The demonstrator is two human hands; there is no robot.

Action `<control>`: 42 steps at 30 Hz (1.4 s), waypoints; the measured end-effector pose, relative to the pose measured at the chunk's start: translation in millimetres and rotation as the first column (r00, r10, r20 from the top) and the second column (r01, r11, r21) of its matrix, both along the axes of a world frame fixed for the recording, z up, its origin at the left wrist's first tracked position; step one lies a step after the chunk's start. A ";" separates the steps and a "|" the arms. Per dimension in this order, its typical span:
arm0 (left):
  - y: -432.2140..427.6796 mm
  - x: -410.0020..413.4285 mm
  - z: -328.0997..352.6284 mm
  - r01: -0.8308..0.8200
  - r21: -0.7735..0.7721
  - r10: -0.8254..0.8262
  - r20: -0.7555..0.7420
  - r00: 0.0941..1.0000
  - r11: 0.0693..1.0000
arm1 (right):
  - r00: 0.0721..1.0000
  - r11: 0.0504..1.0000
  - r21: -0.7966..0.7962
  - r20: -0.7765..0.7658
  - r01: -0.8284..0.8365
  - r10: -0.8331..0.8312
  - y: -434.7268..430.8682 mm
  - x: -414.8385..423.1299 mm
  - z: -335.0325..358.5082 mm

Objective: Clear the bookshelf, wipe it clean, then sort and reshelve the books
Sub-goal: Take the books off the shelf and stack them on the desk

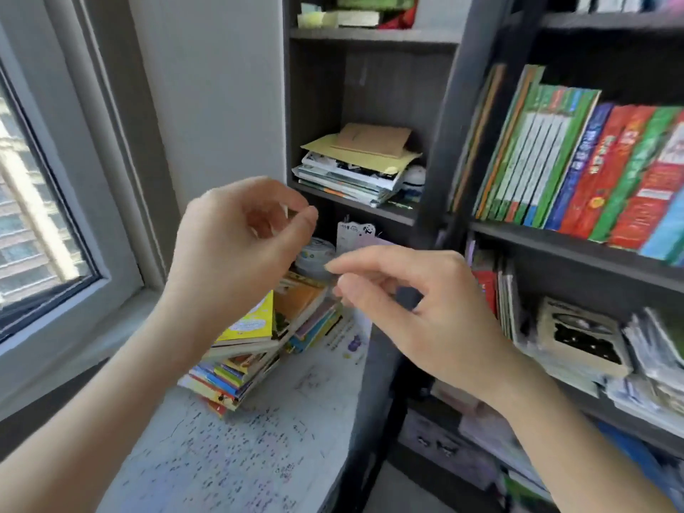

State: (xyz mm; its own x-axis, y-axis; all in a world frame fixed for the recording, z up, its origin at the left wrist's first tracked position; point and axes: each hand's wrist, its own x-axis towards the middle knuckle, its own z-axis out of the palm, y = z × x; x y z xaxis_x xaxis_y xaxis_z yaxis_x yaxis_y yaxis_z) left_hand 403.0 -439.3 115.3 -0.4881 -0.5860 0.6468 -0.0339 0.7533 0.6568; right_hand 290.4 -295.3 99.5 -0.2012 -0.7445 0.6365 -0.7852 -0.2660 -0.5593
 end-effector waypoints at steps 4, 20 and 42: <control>85.2 -24.1 -6.7 -0.052 -0.121 0.033 -0.157 0.987 0.991 | 0.995 0.995 -0.034 0.006 0.098 -0.098 91.5 -32.4 13.3; 296.2 -235.3 68.9 0.225 -0.362 -0.280 -0.104 0.954 0.904 | 0.763 0.736 -0.277 -0.016 0.617 -0.646 340.6 -201.1 105.6; 203.7 -555.4 230.0 -0.001 -0.253 -0.021 -0.087 0.996 0.968 | 0.253 0.359 -0.140 -0.483 0.923 -0.838 219.2 -511.5 283.4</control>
